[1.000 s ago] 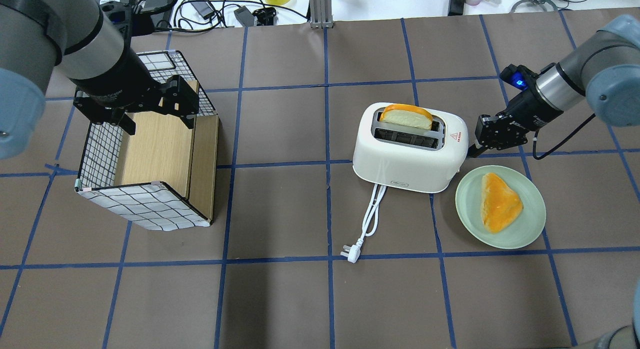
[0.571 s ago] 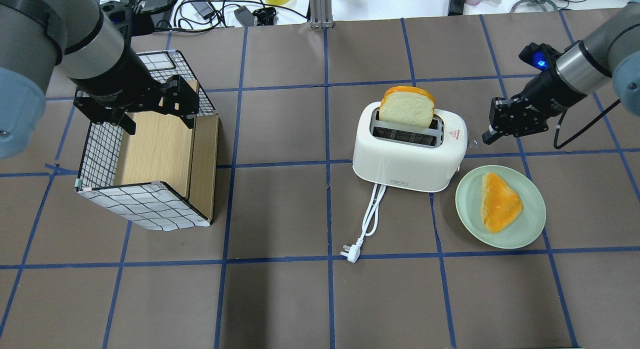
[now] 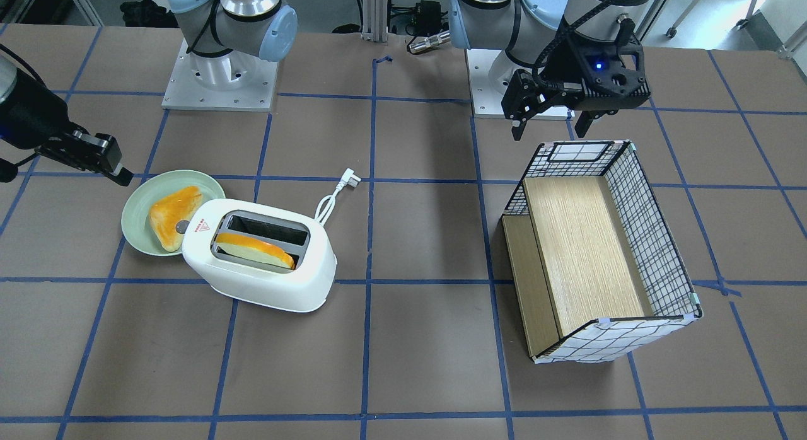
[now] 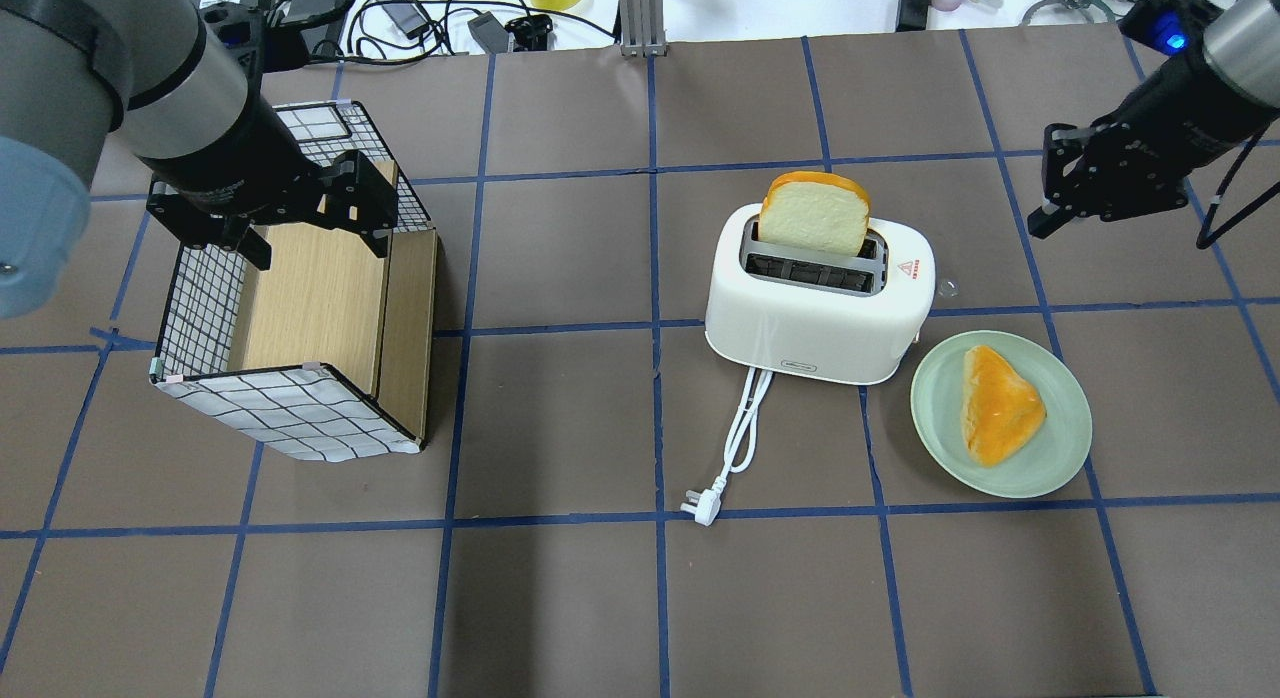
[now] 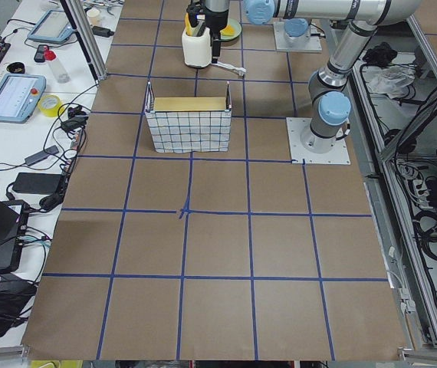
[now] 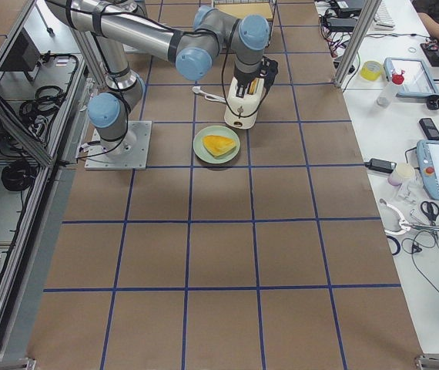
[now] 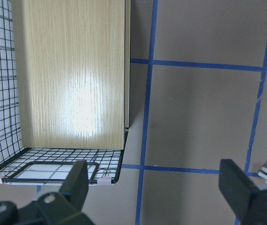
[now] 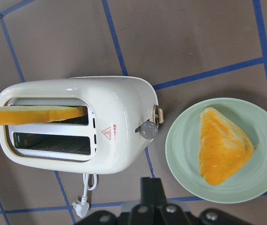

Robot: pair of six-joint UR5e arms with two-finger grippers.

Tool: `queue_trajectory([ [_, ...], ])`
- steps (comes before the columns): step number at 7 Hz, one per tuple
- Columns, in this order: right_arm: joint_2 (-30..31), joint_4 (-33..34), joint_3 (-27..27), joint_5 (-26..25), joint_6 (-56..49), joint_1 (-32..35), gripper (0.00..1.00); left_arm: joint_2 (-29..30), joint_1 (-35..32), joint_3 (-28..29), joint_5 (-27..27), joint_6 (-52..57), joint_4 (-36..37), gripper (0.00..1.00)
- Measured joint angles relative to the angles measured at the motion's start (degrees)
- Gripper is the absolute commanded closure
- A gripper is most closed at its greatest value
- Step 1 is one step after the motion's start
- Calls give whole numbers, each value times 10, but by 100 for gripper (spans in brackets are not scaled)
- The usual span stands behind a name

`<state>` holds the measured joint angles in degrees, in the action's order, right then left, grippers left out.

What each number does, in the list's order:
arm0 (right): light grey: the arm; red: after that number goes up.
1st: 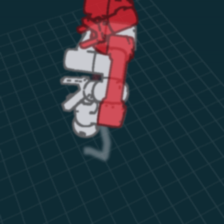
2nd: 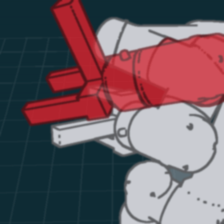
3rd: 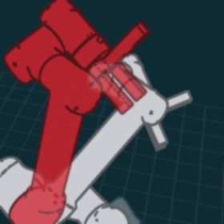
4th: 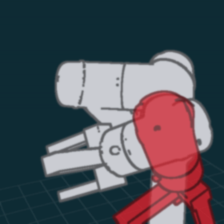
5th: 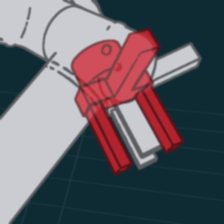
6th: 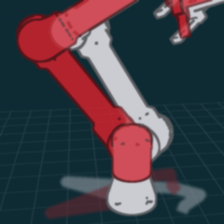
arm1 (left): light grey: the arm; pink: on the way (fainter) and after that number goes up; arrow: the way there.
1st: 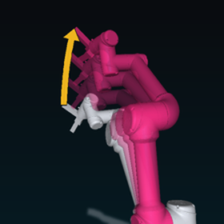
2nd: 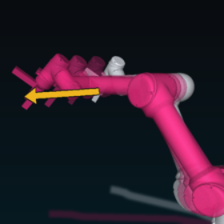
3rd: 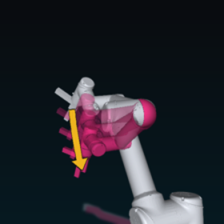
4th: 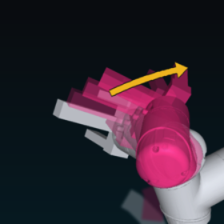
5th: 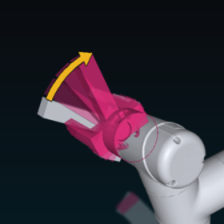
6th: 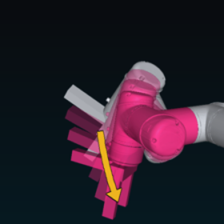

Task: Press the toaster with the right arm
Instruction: 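Lift the right gripper off the lever and back away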

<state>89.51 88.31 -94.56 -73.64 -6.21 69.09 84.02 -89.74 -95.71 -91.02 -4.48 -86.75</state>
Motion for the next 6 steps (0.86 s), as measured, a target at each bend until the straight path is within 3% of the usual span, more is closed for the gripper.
queue_trajectory([
  [2,8,-3,29,-32,71,43,82,0,0,0,0,0,0,0],
  [3,6,3,42,-54,103,73,61,0,0,0,0,0,0,0],
  [4,4,15,51,-89,126,108,24,0,0,0,0,0,0,0],
  [5,1,31,55,-123,135,138,0,0,0,0,0,0,0,0],
  [6,-1,44,57,-142,140,159,0,0,0,0,0,0,0,0],
])
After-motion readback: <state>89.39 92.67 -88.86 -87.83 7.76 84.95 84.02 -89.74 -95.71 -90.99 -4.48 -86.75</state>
